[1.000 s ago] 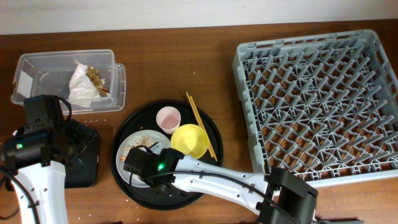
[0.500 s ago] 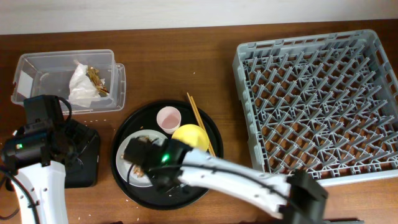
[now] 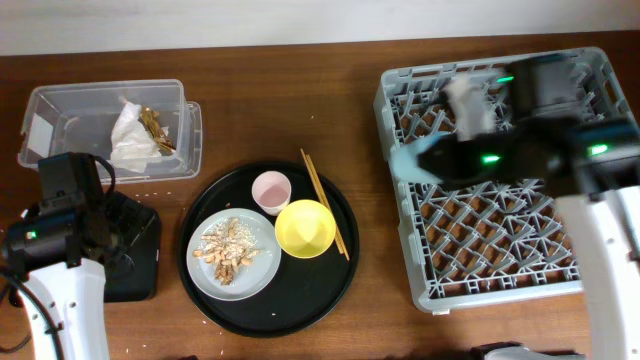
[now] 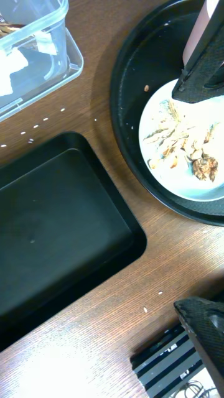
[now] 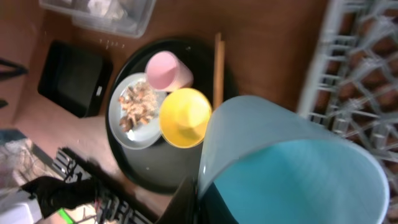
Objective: Sort waste into correct bins and load items into the dishwasher rack
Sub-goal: 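Carry the blue cup to the rack and set it down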
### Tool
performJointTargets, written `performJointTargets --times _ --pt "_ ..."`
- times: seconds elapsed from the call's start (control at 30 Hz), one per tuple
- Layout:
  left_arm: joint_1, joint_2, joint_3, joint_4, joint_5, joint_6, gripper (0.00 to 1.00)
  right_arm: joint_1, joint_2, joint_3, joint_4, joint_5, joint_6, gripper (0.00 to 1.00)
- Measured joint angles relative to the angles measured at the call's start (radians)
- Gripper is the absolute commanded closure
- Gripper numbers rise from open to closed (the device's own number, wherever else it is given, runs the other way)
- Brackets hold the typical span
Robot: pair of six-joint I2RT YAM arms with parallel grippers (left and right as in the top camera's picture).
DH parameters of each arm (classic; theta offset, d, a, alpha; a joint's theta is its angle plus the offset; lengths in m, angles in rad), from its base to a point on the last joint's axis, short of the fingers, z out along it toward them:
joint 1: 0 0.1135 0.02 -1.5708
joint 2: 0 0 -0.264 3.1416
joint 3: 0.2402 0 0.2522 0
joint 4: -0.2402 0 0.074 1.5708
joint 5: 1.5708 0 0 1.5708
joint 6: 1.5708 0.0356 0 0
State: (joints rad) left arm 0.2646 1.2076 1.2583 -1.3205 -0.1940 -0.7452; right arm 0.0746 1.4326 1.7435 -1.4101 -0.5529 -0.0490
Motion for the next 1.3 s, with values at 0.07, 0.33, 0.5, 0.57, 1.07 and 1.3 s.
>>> performJointTargets --times 0.07,0.33,0.5,0.57,1.07,1.3 --pt "0.0 0.0 0.0 0.0 0.0 0.0 0.01 -0.154 0.022 -0.003 -0.019 -0.077 -0.094 0.96" --pt "0.0 0.0 0.0 0.0 0.0 0.0 0.01 -0.467 0.254 -0.046 -0.002 -0.38 -0.406 0.96" --pt "0.0 0.0 0.0 0.0 0.0 0.0 0.01 -0.512 0.453 -0.046 0.093 -0.543 -0.451 0.96" --pt "0.0 0.0 0.0 0.0 0.0 0.0 0.01 -0.527 0.521 -0.046 0.118 -0.603 -0.456 0.96" --pt "0.0 0.0 0.0 0.0 0.0 0.0 0.01 -0.636 0.715 -0.048 0.218 -0.837 -0.459 0.96" --pt "0.0 0.0 0.0 0.0 0.0 0.0 0.01 -0.636 0.715 -0.076 0.215 -0.835 -0.46 0.96"
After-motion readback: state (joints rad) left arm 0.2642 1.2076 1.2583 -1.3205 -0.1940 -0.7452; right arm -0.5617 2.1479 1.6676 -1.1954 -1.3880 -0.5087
